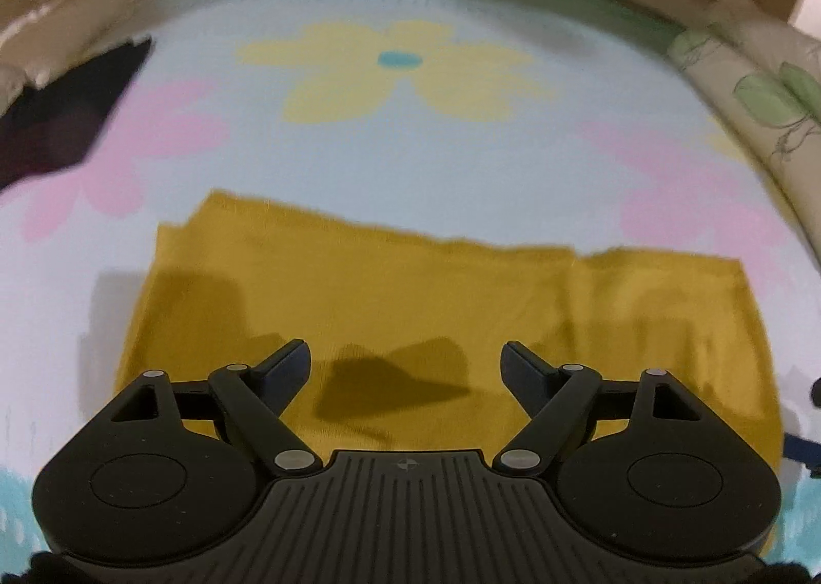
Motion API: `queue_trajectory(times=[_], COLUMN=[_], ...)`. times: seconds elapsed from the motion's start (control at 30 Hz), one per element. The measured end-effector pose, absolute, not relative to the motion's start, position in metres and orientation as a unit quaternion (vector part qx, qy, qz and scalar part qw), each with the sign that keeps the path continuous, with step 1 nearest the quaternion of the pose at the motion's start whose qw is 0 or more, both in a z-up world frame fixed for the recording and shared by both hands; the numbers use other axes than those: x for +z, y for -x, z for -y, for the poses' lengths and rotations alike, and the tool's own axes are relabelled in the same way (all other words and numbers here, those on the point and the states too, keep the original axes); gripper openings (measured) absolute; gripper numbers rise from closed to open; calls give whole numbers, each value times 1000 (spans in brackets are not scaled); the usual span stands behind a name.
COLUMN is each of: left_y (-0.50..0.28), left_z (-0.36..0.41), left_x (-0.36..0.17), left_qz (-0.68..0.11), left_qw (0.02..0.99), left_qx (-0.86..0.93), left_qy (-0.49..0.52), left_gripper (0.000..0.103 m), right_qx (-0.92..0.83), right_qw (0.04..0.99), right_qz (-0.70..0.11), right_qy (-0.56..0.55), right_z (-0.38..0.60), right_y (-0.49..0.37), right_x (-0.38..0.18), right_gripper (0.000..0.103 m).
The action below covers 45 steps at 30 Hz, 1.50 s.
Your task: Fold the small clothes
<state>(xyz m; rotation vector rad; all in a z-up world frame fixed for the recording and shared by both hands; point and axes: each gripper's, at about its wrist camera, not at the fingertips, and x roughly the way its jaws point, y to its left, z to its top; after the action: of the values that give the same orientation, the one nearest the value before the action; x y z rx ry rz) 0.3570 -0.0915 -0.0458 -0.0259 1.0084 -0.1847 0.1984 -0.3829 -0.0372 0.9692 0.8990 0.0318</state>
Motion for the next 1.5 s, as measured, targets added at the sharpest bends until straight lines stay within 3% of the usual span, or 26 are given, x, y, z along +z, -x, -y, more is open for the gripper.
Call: queue_trajectory(times=[0.5, 0.77, 0.8, 0.83, 0.87, 0.9, 1.3, 1.5], left_y=[-360, -363, -362, -362, -361, -359, -332, -340], left_z=[112, 108, 106, 106, 106, 105, 118, 98], left_x=[-71, -69, -67, -65, -62, -59, -71, -31], left_qz=[-497, -497, -496, -496, -495, -495, -509, -485], left_qw=[860, 860, 860, 860, 860, 859, 845, 862], left_qx=[-113, -120, -120, -120, -123, -128, -154, -148], left_qy=[-8, 3, 7, 11, 16, 19, -48, 13], left_gripper=[87, 87, 87, 87, 87, 87, 87, 84], right_qx=[55, 68, 69, 74, 75, 69, 81, 77], right_qw=[782, 801, 802, 803, 800, 800, 824, 828], right_qz=[-379, -387, -391, -398, -410, -418, -407, -402], right_qy=[-492, -453, -445, -437, -431, -425, -387, -383], right_z=[378, 363, 362, 360, 358, 356, 343, 338], right_y=[-216, -225, -225, -226, -228, -229, -228, -227], right_x=[-57, -52, -50, -49, -49, -51, -29, -20], right_gripper=[103, 103, 100, 76, 41, 27, 30, 30])
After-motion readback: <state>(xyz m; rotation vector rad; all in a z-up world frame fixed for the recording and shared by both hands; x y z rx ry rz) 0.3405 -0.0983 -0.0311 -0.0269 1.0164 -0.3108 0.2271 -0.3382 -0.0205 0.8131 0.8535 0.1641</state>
